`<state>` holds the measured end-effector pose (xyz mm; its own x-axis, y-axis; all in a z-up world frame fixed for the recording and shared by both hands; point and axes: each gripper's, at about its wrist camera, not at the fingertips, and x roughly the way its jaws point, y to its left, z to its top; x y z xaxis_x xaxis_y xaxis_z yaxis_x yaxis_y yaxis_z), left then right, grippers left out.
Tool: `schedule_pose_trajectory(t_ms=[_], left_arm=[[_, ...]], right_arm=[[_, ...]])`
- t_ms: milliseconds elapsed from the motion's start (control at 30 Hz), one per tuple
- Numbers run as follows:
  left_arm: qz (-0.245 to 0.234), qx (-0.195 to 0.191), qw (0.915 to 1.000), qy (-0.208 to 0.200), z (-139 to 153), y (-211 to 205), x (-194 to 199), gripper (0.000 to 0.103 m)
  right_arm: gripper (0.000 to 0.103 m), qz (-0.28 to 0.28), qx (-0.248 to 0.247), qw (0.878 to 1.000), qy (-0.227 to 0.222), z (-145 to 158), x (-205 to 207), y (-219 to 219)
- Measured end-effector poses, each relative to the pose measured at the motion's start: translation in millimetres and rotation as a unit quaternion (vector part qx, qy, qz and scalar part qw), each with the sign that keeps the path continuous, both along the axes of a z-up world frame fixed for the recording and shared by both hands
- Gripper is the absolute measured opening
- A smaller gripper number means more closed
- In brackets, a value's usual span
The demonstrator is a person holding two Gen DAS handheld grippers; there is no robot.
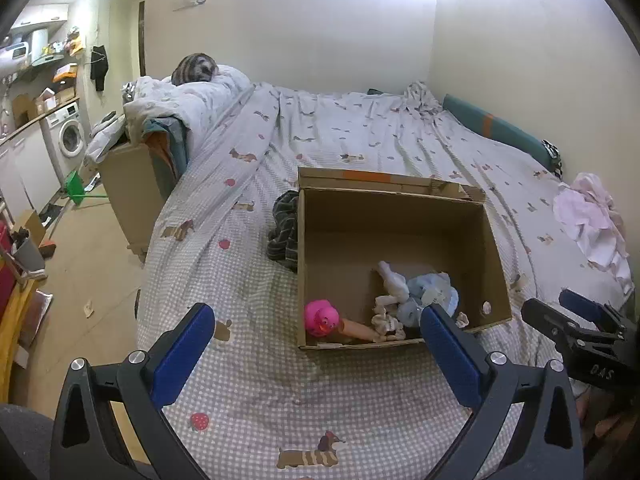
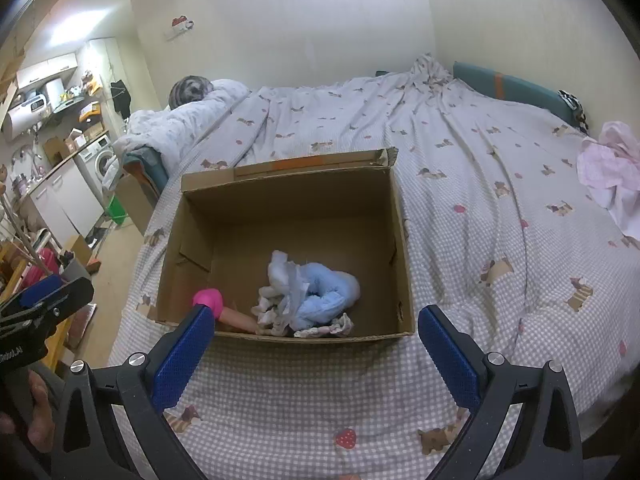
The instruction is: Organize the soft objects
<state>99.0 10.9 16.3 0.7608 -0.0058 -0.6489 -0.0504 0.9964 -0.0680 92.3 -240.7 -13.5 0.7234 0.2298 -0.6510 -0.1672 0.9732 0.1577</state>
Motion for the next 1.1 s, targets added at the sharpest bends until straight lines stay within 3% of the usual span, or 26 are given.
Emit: schedule_pose_trajectory(t_ms=[1100], left_arm=[[-0.008, 0.001, 0.9999, 0.006, -3.5, -0.2, -1.0, 0.103]], right_arm=[[0.103, -0.001, -0.002, 1.0, -0.002, 0.2, -0.7, -1.0]])
